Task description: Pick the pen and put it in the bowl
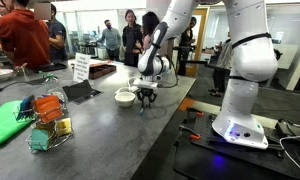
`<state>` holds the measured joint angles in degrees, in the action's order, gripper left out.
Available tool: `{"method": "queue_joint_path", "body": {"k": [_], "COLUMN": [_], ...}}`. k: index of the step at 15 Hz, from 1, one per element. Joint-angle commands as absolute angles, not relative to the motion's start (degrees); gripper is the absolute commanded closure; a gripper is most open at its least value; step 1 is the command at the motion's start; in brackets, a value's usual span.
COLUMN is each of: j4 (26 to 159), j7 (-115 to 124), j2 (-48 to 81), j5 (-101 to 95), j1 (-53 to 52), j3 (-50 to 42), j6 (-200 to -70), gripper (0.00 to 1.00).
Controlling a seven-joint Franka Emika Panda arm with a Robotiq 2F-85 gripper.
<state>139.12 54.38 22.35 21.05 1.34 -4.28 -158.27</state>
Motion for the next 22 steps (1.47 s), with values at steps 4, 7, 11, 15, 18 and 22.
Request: {"method": "queue_joint_path", "body": {"k": [4,7,11,15,18,22], "j4": [138.60,139.57,140.44,139.98,138.60,134.19], "j7": [54.33,55.36,55.33,54.90,55.14,53.89], "j2": [22.00,20.42,16.25,11.78,9.75,11.04], "j5": [21.46,19.84,16.73,14.62,12.76,13.25], "j1": [-0.61,-1.58,-2.75,-2.17,-2.20,-2.05], "j3": [-6.01,-7.73,-10.69,-10.38,-9.49,-6.77], "j6": [-158.44,-158.53,-157.59,-155.15,-153.00,-150.45], "gripper": [1.00,0.97,0.97,0.97,0.97,0.97]}}
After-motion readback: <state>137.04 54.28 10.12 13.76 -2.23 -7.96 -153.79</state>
